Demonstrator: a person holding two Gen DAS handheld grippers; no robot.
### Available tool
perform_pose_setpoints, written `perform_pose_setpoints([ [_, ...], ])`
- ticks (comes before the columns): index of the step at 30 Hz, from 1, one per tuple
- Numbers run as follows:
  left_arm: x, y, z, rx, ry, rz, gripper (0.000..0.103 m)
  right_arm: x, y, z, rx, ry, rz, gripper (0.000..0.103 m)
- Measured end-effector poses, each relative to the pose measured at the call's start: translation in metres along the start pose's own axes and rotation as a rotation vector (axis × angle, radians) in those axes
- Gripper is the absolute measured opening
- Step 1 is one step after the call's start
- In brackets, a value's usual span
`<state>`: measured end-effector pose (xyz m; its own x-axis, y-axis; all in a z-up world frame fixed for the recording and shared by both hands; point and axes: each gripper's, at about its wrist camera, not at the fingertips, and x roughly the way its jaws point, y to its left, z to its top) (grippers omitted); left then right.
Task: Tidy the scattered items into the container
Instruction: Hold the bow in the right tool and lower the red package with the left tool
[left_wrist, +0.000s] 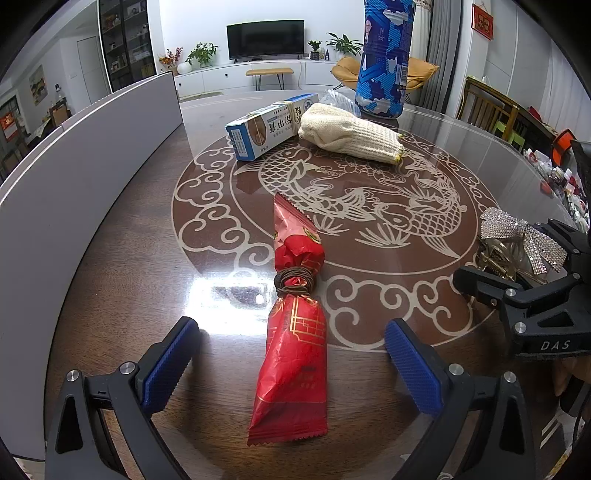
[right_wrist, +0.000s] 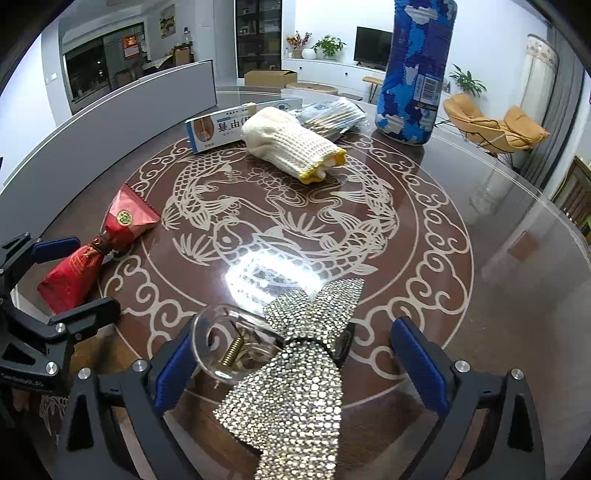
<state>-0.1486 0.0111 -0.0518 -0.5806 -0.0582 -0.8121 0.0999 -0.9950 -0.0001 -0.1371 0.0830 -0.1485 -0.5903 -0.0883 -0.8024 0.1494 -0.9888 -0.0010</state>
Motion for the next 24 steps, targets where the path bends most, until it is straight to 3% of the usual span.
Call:
perform_pose_setpoints([
  [24, 0.0008, -0.0006, -0.0004, 0.001, 0.003, 0.001, 0.103, 0.0002, -0.0044, -0.0006, 0.060, 0.006, -0.026, 0.100],
])
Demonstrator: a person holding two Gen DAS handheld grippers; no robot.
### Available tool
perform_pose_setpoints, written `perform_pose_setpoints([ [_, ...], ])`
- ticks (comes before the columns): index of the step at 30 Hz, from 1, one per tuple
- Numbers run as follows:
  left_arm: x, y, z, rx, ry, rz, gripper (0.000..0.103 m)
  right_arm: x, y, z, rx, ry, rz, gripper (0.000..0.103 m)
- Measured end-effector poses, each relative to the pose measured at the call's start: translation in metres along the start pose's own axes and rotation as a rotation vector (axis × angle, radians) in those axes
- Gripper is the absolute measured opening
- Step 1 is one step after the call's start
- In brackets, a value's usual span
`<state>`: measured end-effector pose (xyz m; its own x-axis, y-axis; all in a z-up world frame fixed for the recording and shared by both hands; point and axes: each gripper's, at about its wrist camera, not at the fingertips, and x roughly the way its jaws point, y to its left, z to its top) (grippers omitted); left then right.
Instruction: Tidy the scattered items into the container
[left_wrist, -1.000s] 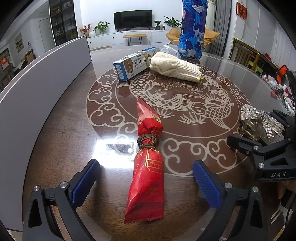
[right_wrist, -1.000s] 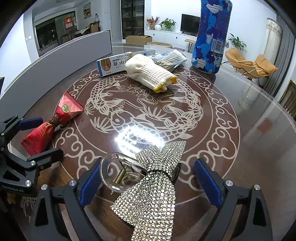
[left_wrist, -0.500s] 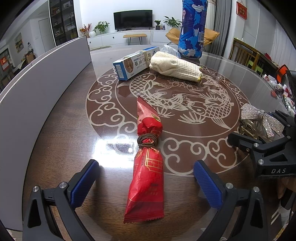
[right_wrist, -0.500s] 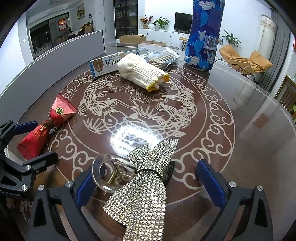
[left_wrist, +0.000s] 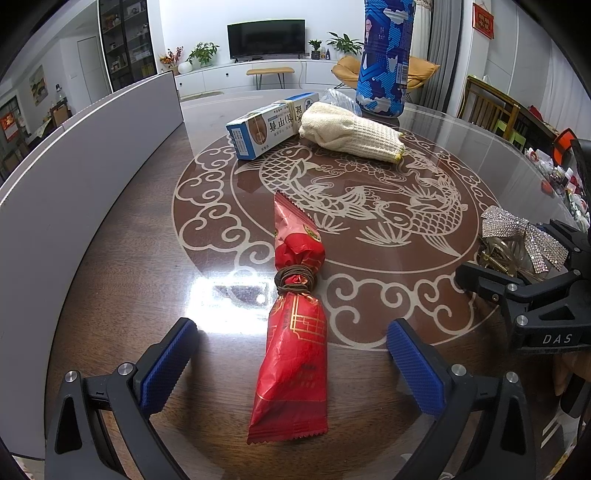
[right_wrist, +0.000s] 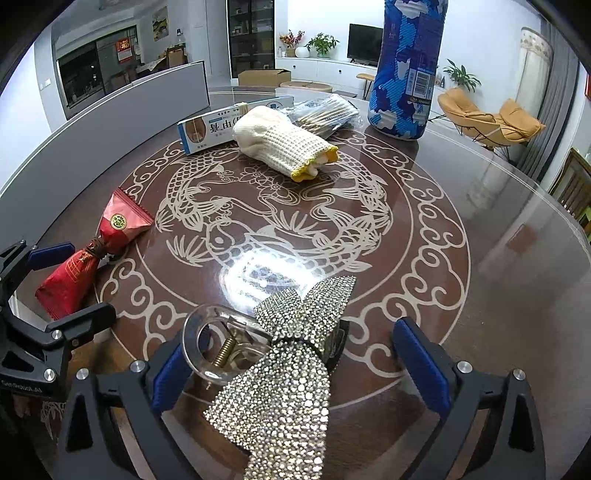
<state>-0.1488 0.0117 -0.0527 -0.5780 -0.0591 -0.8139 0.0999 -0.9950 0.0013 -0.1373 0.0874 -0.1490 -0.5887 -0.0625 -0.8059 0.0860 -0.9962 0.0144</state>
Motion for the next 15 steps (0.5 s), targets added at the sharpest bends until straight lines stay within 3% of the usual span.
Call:
perform_pose_setpoints([
  [15, -0.0028, 0.0040, -0.0044, 0.021, 0.004, -0.023, 0.103, -0.0003, 0.0000, -0.0001, 0.013, -0.001, -0.011, 0.100],
])
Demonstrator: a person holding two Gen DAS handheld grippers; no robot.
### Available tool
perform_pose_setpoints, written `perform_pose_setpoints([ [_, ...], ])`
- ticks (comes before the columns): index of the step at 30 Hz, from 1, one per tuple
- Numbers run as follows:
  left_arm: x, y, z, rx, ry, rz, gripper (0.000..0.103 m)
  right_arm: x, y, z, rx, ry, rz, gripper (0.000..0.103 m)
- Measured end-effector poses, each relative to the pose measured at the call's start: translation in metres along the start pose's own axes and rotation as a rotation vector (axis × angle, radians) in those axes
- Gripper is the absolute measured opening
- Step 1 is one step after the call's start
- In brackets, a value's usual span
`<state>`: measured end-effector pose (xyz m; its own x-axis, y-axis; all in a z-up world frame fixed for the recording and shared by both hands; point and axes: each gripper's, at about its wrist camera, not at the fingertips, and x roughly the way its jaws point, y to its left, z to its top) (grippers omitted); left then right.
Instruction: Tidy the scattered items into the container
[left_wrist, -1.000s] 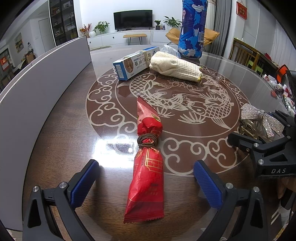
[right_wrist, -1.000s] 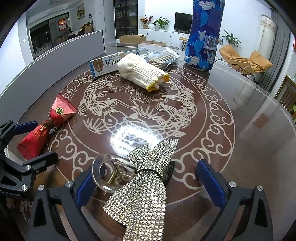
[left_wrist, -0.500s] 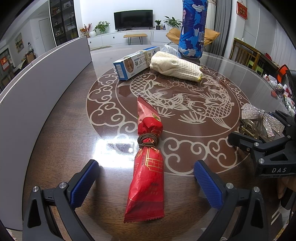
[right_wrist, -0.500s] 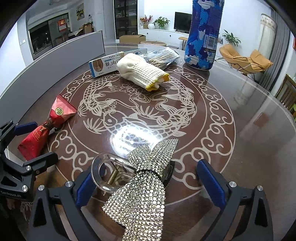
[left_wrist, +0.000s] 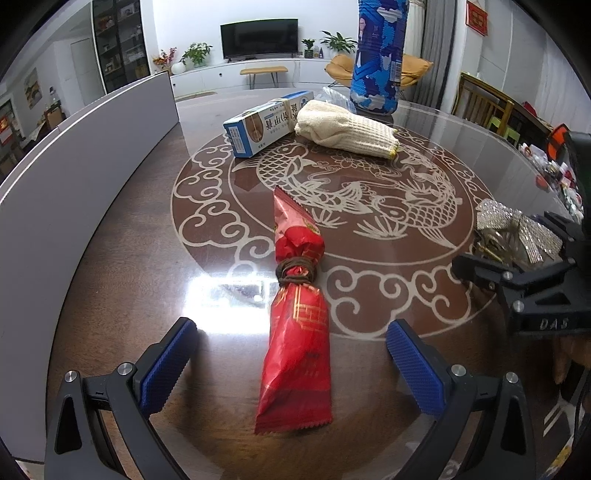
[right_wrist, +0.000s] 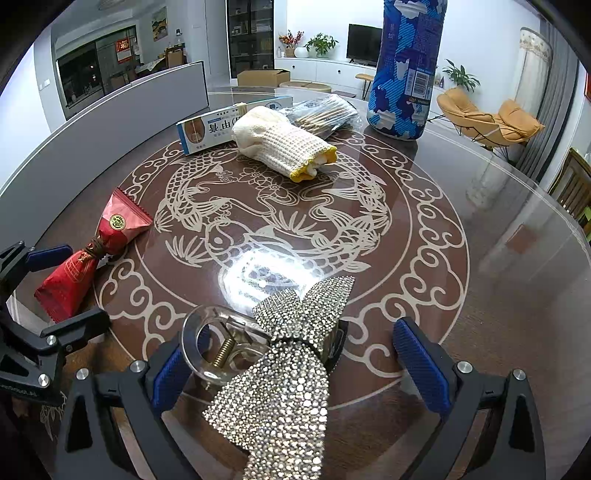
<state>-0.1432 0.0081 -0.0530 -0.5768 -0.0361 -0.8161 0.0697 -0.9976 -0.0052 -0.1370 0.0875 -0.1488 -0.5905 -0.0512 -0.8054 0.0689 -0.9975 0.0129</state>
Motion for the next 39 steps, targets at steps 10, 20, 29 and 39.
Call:
perform_pose_setpoints([
  [10, 0.007, 0.010, 0.010, 0.002, 0.008, 0.001, 0.103, 0.000, 0.001, 0.000, 0.009, -0.001, -0.007, 0.100],
  [20, 0.014, 0.009, 0.022, 0.019, -0.001, -0.004, 0.094, 0.000, 0.001, 0.000, 0.016, -0.001, -0.014, 0.100],
  [29, 0.007, 0.033, 0.019, -0.029, -0.054, 0.015, 0.053, 0.000, 0.000, 0.000, 0.027, -0.001, -0.019, 0.100],
  [39, 0.010, 0.037, 0.018, -0.057, -0.028, 0.042, 0.088, 0.000, -0.002, -0.002, 0.078, 0.008, -0.032, 0.101],
])
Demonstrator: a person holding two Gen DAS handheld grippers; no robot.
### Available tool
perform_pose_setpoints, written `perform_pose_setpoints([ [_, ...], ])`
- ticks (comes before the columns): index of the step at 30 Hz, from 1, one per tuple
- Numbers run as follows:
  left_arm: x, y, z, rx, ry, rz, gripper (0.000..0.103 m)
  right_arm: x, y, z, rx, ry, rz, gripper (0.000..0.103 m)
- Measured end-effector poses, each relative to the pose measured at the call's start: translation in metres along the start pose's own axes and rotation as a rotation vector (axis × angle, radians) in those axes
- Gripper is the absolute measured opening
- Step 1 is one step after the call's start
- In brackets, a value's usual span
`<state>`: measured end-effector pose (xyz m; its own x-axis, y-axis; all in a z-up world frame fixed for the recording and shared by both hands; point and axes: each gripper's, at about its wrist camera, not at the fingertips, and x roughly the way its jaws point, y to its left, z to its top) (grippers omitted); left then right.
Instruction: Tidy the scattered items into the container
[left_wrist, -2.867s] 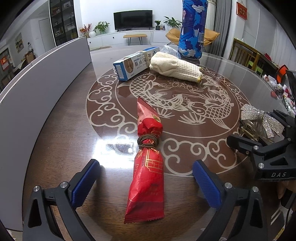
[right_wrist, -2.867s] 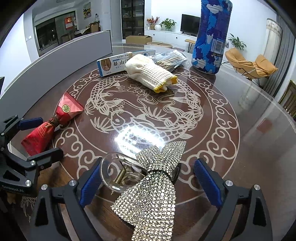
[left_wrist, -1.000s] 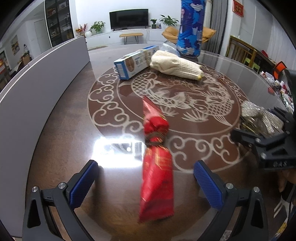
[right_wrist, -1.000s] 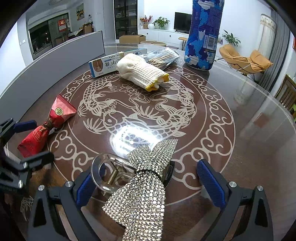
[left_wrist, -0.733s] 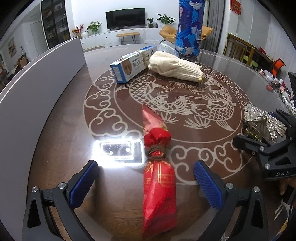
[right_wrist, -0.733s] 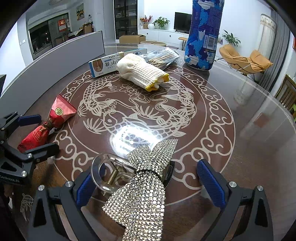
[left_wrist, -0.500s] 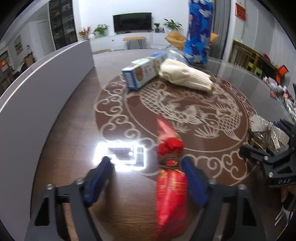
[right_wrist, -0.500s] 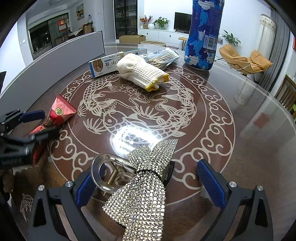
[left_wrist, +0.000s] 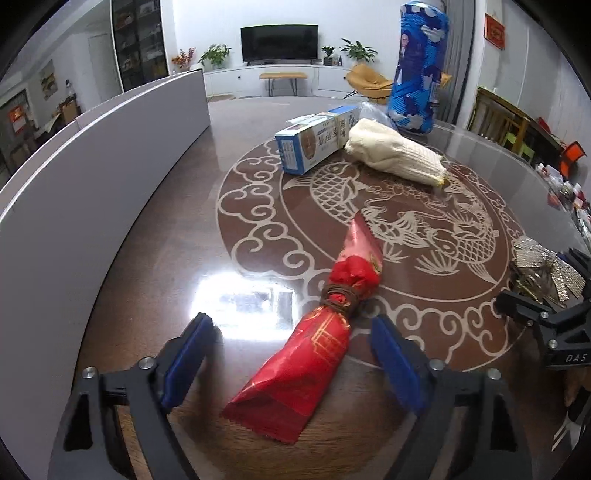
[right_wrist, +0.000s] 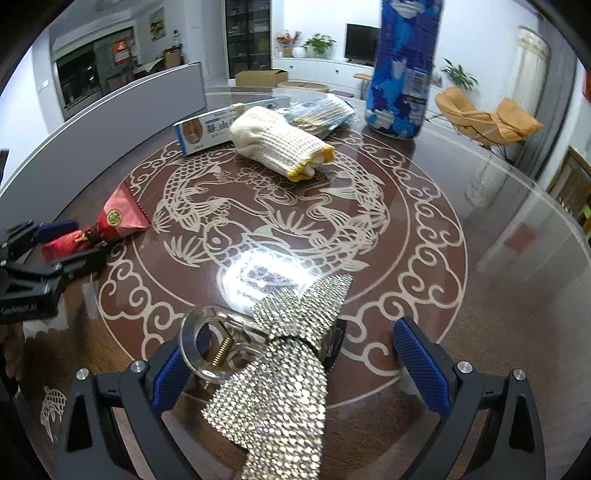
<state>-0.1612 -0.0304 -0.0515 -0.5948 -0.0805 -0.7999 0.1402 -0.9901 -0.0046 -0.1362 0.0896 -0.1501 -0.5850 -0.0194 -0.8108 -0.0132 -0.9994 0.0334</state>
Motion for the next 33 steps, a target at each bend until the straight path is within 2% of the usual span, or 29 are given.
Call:
perform_pose_setpoints([
  [4, 0.000, -0.001, 0.000, 0.002, 0.002, 0.005, 0.089, -0.002, 0.003, -0.004, 0.075, 0.001, -0.053, 0.101],
  [7, 0.001, 0.000, 0.000, 0.003, 0.003, 0.003, 0.090, 0.003, 0.018, 0.002, 0.041, 0.003, -0.020, 0.102],
  [9, 0.001, -0.001, 0.001, 0.003, 0.003, 0.003, 0.090, 0.007, 0.036, 0.009, -0.030, -0.001, 0.044, 0.102],
  [12, 0.001, 0.000, 0.001, 0.003, 0.003, 0.001, 0.090, 0.010, 0.051, 0.018, -0.120, -0.013, 0.206, 0.101],
  [16, 0.002, 0.000, 0.001, 0.002, 0.006, 0.008, 0.092, 0.013, 0.021, 0.034, -0.044, -0.027, 0.315, 0.101],
  [20, 0.002, 0.000, 0.001, 0.002, 0.006, 0.006, 0.092, 0.015, -0.010, 0.061, -0.014, -0.063, 0.318, 0.101],
  [22, 0.002, 0.000, 0.001, 0.002, 0.006, 0.006, 0.092, 0.018, -0.015, 0.074, -0.017, -0.066, 0.327, 0.101],
  [24, 0.003, 0.000, 0.001, 0.002, 0.006, 0.006, 0.093, 0.024, -0.015, 0.081, -0.029, -0.031, 0.339, 0.101],
  [27, 0.003, 0.000, 0.001, 0.002, 0.006, 0.007, 0.093, 0.021, -0.016, 0.082, -0.049, -0.033, 0.342, 0.101],
  [30, 0.004, 0.000, 0.002, -0.006, 0.011, 0.015, 0.097, 0.017, -0.019, 0.094, -0.070, -0.048, 0.266, 0.101],
  [33, 0.004, -0.001, 0.002, -0.006, 0.012, 0.019, 0.097, 0.029, -0.016, 0.116, -0.094, 0.003, 0.165, 0.101],
])
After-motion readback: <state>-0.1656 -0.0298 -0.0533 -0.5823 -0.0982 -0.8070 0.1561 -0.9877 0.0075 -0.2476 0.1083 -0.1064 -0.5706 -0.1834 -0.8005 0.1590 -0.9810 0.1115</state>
